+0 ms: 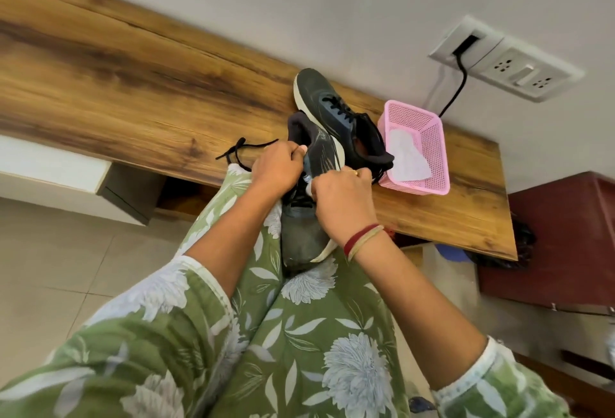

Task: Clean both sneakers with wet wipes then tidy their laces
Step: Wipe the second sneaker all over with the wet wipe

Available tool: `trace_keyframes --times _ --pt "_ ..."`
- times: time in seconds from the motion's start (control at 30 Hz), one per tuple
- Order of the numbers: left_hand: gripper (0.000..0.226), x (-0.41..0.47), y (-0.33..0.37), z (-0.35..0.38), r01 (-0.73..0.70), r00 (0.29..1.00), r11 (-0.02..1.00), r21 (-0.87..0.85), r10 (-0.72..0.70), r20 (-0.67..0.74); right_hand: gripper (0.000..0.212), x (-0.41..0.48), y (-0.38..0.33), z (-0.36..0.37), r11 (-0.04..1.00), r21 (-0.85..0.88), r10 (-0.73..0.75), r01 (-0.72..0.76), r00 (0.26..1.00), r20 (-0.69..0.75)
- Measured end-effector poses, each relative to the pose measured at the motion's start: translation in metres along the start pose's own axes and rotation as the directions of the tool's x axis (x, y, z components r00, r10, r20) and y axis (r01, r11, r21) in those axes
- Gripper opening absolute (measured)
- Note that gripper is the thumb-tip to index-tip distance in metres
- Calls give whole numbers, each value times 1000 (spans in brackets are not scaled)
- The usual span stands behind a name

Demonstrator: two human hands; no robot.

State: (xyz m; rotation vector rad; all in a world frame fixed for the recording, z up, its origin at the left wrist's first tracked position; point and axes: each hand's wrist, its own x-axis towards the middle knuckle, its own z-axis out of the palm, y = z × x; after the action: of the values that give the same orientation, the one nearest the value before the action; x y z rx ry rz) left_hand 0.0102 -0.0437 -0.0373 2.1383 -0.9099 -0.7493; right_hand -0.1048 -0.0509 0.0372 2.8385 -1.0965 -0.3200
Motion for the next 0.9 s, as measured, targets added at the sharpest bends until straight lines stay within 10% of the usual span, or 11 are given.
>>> trace_keyframes --times 0.27,0.4,0.53,0.73,0.9 --pt "56 -10 14 -8 96 991 993 -63 -90 97 18 -41 5 -5 926 371 29 -72 992 120" --pt "25 -4 14 -10 165 977 957 -240 -124 175 12 -41 22 -9 363 910 229 -200 966 121" --pt "12 -6 24 -22 223 972 798 -560 -141 186 13 -54 49 -16 340 940 408 39 894 -184" --pt "15 1 70 -79 -24 990 808 -588 100 98 23 -64 64 -26 265 942 484 204 817 -313" --pt "10 22 109 -151 -294 931 916 -273 339 136 17 -63 60 -34 67 974 607 218 766 -213"
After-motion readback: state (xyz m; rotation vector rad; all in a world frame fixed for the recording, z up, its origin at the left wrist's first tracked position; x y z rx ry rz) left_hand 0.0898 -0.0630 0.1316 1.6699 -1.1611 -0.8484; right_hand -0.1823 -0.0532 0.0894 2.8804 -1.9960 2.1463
